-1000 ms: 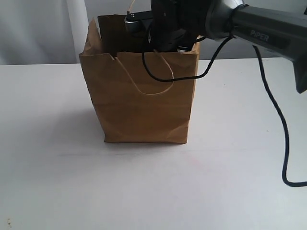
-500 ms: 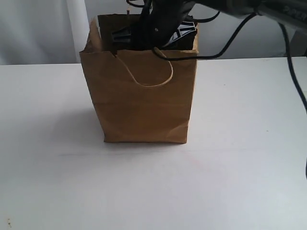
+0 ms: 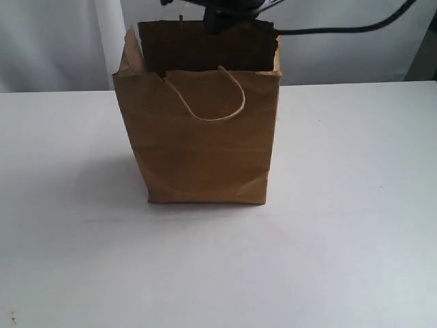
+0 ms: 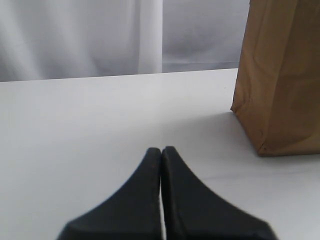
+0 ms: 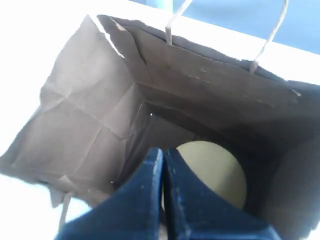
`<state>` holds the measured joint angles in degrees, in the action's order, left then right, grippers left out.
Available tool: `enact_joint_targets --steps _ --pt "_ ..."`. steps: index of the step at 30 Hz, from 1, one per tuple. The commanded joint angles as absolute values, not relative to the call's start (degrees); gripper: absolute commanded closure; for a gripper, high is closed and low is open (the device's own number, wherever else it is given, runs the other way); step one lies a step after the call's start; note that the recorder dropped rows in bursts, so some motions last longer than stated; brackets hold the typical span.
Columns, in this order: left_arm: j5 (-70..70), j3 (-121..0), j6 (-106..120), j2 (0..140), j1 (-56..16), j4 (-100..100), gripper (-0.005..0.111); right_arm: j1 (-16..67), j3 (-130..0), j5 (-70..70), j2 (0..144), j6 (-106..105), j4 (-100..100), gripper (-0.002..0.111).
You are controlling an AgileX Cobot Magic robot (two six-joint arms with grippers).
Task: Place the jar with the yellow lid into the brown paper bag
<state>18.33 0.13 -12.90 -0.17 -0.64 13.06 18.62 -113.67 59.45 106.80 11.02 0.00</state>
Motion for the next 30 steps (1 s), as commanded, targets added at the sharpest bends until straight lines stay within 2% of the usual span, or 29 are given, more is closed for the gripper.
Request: enact_joint_targets --steps 1,7,13,23,30 --pt "17.8 0.0 -13.1 0.0 -0.9 12.8 0.106 18.8 -114.1 64.7 100.4 8.1 0.0 0.108" --pt "17.8 0.0 -13.1 0.0 -0.9 12.8 0.106 18.9 -110.9 70.0 90.5 6.5 0.0 0.108" --pt "17.8 0.0 -13.1 0.0 -0.9 12.8 0.106 18.9 -94.2 66.0 76.0 6.3 1.6 0.108" --pt "17.8 0.0 -13.1 0.0 -0.9 12.8 0.106 18.9 -55.2 41.1 46.9 5.4 11.3 0.108" --pt "17.8 0.0 -13.1 0.0 -0.9 12.8 0.106 18.9 -34.2 21.3 35.5 5.4 14.7 0.108"
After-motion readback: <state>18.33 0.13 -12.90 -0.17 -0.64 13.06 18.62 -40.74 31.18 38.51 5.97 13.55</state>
